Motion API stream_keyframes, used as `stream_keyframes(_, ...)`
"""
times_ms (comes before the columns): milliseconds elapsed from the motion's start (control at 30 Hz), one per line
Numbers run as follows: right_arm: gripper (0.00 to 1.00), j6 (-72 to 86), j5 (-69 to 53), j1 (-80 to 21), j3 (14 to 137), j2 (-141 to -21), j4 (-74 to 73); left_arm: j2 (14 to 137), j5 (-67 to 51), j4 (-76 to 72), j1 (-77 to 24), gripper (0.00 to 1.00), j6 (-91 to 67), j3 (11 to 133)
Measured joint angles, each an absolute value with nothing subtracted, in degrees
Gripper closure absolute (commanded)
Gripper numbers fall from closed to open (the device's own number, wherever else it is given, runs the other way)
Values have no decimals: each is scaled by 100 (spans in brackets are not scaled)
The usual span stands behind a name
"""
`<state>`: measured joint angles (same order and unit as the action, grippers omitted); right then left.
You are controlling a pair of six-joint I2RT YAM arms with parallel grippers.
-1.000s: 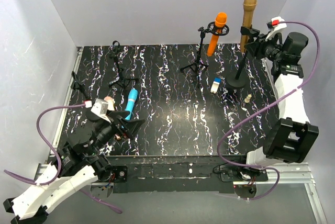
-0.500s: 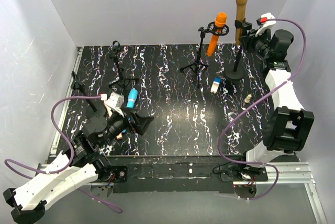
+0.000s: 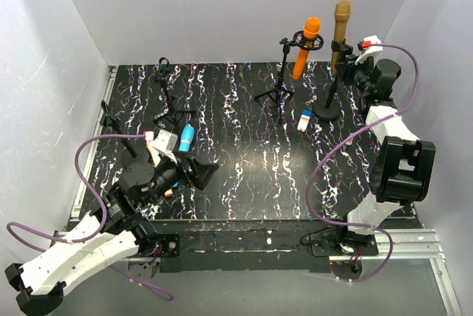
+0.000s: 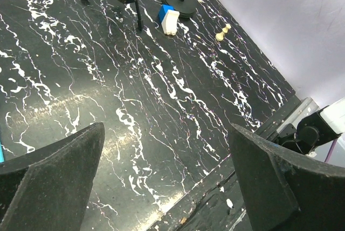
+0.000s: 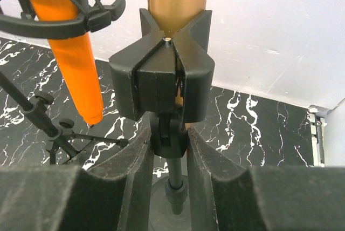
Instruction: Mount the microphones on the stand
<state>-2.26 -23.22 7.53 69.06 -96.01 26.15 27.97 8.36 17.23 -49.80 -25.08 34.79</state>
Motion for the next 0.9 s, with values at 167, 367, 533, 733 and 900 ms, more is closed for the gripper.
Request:
stream_keyframes(167,53,-134,-2357,812,6254,-9312,3301,2711,834,1732,-4980,2,-2473,3479)
stream_keyframes(367,32,-97,-2368,823,5900,-9002,3441,2440,836,1809,-4980,2,-2471,3479)
stream_keyframes(533,22,-62,-2263,829,5822,-8687,3310,2231,814,1942,-4980,2,-2556,3479)
stream_keyframes(733,20,-38,-2108,845,5822,-8287,3017,2049,718,2058,-4980,2,-2714,3479)
stream_keyframes(900,19,-36,-2073,965,5478,-7782,2578,1964,611,2187,-4980,2,-2770,3489)
